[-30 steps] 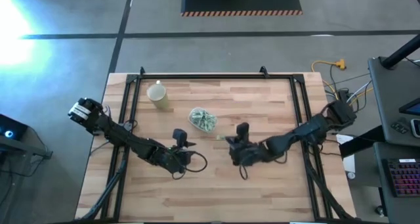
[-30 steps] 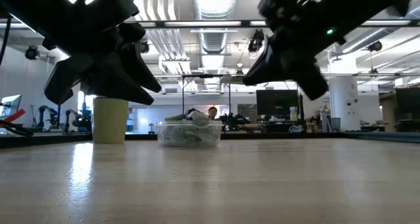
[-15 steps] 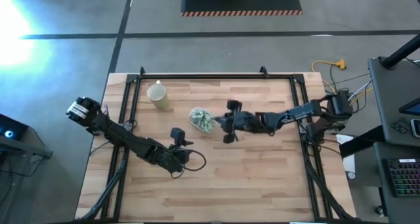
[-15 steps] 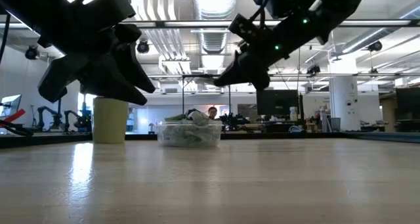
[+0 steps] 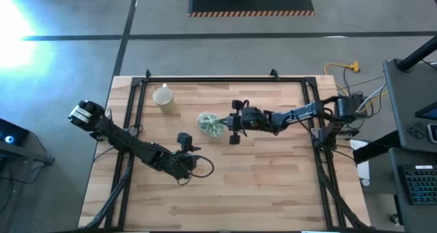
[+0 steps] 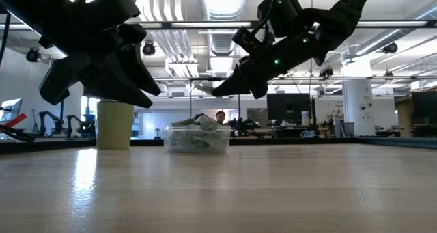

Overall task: Pick and place Stevia / Truvia into bins
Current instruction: Put the stevia packet into the transparent container

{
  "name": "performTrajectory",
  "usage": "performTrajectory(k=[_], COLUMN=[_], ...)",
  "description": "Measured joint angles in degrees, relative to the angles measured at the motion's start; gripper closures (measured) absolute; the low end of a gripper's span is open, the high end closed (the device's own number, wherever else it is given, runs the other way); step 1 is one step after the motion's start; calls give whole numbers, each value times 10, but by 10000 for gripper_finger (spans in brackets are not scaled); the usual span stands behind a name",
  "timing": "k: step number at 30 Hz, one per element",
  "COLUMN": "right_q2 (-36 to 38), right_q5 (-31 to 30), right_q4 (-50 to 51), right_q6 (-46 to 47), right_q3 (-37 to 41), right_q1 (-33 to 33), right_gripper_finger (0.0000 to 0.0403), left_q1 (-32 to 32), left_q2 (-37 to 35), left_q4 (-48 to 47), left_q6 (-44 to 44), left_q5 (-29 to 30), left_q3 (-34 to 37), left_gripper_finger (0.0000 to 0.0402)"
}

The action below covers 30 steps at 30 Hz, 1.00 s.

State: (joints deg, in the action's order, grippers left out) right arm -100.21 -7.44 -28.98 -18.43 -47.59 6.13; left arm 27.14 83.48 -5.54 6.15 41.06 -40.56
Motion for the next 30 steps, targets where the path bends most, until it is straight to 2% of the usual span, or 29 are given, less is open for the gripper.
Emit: performTrajectory(k=[12, 17, 23, 30], right_q2=[-54, -88, -121, -119], right_q5=[25, 35, 35, 35], right_q4=[-84, -79, -18, 20], right_q6=[24, 50, 50, 50], right_q3=[-5, -38, -81, -95], right_q1=[11, 17, 17, 17], right_gripper_finger=[392, 392, 392, 392], left_q1=[0, 0, 3, 6], left_q2=[0, 0, 0, 0], left_q4=[0, -1, -2, -15], left_q6=[0, 0, 0, -14], left_q5=[0, 0, 0, 0], left_q3=[0, 0, 0, 0], left_gripper_finger=[249, 249, 249, 249])
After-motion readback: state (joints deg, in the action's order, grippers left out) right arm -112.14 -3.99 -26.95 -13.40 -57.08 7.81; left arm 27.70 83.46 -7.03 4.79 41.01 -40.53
